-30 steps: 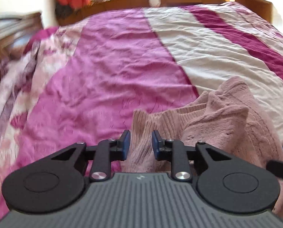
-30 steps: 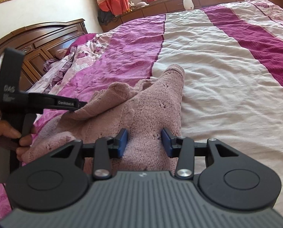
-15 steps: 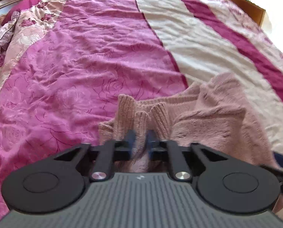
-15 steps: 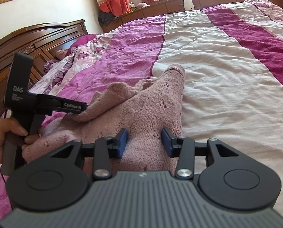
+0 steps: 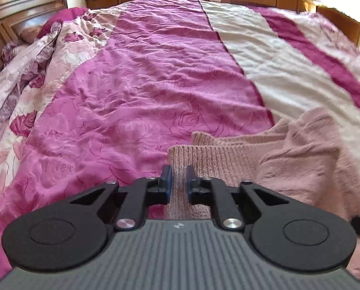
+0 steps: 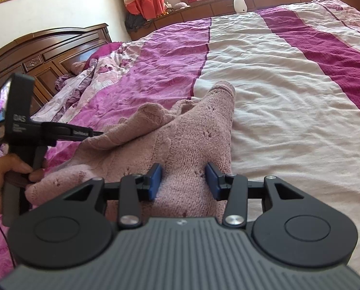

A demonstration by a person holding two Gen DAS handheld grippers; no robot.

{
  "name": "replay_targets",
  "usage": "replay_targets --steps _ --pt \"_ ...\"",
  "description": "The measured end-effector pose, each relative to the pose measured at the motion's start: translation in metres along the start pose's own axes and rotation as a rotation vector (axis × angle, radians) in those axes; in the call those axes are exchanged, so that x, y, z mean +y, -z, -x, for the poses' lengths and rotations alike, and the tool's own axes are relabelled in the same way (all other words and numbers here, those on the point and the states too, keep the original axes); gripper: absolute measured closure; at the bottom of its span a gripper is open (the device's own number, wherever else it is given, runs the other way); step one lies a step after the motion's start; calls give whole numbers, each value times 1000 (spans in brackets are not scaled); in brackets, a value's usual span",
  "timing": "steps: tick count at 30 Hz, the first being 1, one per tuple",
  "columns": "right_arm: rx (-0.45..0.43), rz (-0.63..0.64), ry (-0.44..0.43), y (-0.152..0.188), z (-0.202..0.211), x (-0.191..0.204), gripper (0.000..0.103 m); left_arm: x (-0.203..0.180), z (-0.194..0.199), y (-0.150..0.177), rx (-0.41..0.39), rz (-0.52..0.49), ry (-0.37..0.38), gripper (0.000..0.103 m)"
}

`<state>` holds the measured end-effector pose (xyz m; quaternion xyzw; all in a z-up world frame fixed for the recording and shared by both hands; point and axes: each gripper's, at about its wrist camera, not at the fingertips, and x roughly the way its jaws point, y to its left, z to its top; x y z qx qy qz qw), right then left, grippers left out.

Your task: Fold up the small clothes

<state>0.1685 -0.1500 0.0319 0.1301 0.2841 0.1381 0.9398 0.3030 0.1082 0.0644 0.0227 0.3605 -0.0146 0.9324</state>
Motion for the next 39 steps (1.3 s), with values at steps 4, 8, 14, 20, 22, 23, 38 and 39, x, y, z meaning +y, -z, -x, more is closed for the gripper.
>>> replay_targets --steps 4,8,14,20,22,23,38,39 --pt "4 -13 -4 -2 1 -1 58 5 32 -4 -36 36 63 49" --pt "-4 -58 -15 -5 8 -5 58 -2 60 -2 -59 12 142 39" --pt "-29 -74 -18 -5 23 -5 58 -42 65 17 -29 -164 203 38" --pt "-25 -57 -15 -2 25 -5 58 -63 42 38 -8 -235 202 38" --pt "-18 -63 -12 0 24 -6 58 -60 40 38 -27 -208 220 52" --pt "-18 -64 -13 1 23 -7 58 -56 39 36 -30 -174 241 66" --pt "-22 85 -64 9 21 31 55 29 9 28 30 215 145 61" --pt "-23 96 -60 10 21 32 53 29 11 28 29 217 141 58"
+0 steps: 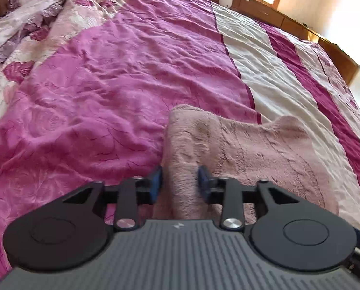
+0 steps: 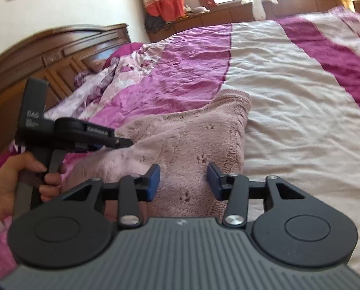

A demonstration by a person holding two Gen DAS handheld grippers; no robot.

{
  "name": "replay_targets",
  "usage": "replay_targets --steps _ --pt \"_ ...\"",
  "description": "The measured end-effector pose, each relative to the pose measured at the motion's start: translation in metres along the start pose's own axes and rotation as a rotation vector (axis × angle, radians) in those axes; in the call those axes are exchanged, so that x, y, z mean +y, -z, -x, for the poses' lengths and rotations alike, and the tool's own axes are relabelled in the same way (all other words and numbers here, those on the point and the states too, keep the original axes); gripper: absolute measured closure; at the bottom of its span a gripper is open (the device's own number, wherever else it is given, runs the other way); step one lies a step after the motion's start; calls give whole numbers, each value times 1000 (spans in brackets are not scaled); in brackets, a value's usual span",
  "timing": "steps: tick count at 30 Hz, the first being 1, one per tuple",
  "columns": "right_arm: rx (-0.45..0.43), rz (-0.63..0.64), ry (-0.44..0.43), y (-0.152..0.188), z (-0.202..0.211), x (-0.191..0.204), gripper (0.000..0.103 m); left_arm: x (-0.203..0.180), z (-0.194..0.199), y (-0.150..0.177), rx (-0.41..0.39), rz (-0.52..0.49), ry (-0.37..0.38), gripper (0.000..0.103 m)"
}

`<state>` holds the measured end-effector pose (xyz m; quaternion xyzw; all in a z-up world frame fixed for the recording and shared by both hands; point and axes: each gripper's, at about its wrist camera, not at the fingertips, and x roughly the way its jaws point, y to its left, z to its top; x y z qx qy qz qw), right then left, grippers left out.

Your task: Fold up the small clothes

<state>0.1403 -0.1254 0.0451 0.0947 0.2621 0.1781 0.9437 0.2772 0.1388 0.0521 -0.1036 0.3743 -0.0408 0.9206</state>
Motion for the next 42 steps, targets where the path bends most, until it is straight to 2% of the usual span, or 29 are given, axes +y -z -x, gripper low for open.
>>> replay_targets --steps 3,5,7,9,12,15,16,22,26,30,32,33,37,42 --pt "4 -5 -5 -1 1 -3 53 -2 7 0 12 -12 11 57" --pt "3 -33 -12 -3 4 -7 53 -2 15 2 19 -11 25 51" --pt "-9 -73 -19 -5 9 -13 52 -2 25 5 34 -12 45 41" --pt "-27 -96 -15 -6 13 -17 52 -5 37 11 45 -34 48 34" --pt "-55 -116 13 -5 20 -21 52 -9 51 26 56 -78 40 31" --pt "-39 -147 42 -2 20 -27 52 -12 54 41 49 -190 -73 29" --pt "-25 -154 52 -1 18 -28 52 -10 53 44 48 -198 -89 29" --pt "39 -196 9 6 7 -20 53 6 49 42 63 -131 -82 25" --pt "62 -149 25 6 6 -15 52 15 53 40 60 -27 -17 24" --pt "62 -254 -35 -1 10 -37 46 21 53 37 88 58 52 18" --pt "53 -304 -57 -3 10 -48 39 21 50 36 97 68 61 15" --pt "46 -327 -62 -5 10 -53 31 20 47 36 104 64 61 14" --pt "77 -364 -70 -10 -3 -68 29 19 35 38 127 67 83 11" --pt "153 -393 -149 -3 -30 -74 29 22 19 43 170 149 239 11"
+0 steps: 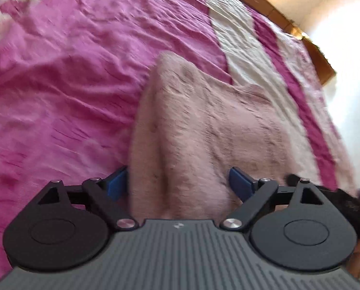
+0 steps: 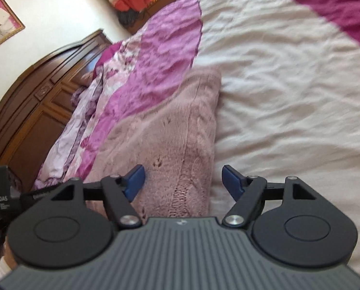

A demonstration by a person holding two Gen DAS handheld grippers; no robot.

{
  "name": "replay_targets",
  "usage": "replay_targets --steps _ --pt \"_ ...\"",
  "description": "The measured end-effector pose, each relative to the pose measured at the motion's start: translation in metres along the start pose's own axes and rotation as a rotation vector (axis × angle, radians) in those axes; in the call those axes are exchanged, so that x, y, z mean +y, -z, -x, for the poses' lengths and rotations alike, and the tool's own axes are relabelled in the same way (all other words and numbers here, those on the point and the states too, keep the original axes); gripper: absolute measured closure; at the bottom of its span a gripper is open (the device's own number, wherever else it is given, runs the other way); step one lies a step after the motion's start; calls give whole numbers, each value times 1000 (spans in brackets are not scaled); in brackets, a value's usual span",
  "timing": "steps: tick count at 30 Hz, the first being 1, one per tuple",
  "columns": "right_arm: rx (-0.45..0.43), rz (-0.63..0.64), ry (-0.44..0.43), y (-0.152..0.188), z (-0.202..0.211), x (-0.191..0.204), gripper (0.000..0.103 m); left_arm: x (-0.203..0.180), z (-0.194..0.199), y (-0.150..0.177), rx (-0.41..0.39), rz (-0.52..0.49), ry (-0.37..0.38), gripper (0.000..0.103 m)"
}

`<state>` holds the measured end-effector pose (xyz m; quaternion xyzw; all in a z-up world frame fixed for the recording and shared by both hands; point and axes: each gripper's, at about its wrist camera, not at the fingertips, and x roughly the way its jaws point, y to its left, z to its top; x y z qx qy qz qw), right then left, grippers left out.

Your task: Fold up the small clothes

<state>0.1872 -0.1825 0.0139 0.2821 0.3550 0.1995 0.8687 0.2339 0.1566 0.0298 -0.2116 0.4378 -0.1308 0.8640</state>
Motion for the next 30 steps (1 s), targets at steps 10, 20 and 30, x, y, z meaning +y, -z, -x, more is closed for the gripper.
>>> replay_targets --steps 10,20,30 --pt "42 -58 -61 -9 -27 7 51 -7 0 5 -63 -4 92 56" --pt "8 21 -113 -38 22 50 58 -40 43 14 -105 64 167 59" --pt "-36 72 -76 -15 140 39 58 -119 74 92 -40 19 241 59"
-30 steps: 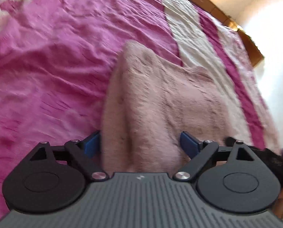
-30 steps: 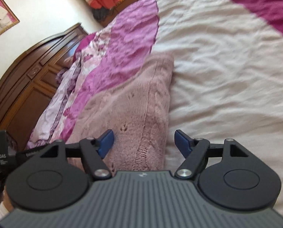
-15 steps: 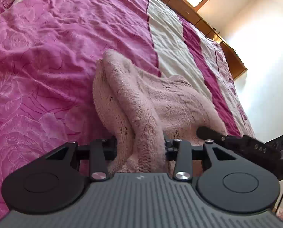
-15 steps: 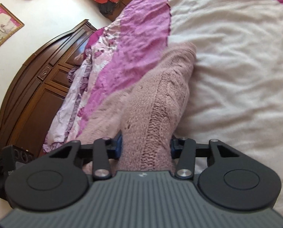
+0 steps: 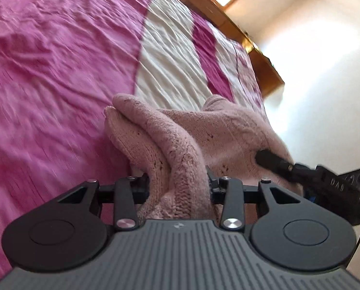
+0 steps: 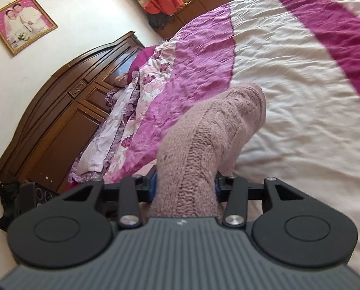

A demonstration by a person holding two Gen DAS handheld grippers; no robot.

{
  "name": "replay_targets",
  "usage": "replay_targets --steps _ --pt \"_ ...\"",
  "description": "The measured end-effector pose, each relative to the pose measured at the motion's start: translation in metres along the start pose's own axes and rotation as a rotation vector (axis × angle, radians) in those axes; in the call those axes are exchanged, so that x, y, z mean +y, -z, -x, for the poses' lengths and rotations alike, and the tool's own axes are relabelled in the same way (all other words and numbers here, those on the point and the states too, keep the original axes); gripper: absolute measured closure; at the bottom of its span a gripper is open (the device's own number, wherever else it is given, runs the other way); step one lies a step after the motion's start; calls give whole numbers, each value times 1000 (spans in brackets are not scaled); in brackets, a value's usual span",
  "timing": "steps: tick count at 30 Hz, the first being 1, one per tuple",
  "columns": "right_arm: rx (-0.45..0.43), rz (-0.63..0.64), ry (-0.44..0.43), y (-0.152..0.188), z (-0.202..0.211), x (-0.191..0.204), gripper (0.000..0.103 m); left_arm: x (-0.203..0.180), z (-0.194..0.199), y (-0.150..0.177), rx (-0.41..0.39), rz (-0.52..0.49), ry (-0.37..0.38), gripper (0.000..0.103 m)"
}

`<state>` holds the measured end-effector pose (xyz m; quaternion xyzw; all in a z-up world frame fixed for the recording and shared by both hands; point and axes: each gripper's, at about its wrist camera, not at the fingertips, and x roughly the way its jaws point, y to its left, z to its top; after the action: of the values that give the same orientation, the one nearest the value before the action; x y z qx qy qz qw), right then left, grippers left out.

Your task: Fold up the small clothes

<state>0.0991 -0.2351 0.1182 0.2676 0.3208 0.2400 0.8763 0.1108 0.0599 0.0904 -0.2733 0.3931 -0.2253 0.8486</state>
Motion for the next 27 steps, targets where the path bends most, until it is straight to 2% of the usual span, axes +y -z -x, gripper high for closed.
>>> replay_targets --steps 5,9,11,13,15,20,27 --pt "7 -41 54 28 42 -28 58 -19 -16 54 70 -15 -8 59" --pt "43 -94 125 60 47 -58 58 -20 -32 80 135 -62 -129 57" --pt "64 -92 165 75 39 -67 56 -16 -33 85 140 -71 -164 50" --pt "62 -80 205 88 36 -74 51 -17 -29 89 126 -84 -190 42" --pt "40 -87 208 96 36 -77 47 -21 -23 91 123 -98 -203 41" --pt "13 -67 237 100 52 -70 45 -35 -8 85 109 -156 -244 41" --pt "-45 52 302 106 89 -54 45 -45 1 99 113 -290 -367 35"
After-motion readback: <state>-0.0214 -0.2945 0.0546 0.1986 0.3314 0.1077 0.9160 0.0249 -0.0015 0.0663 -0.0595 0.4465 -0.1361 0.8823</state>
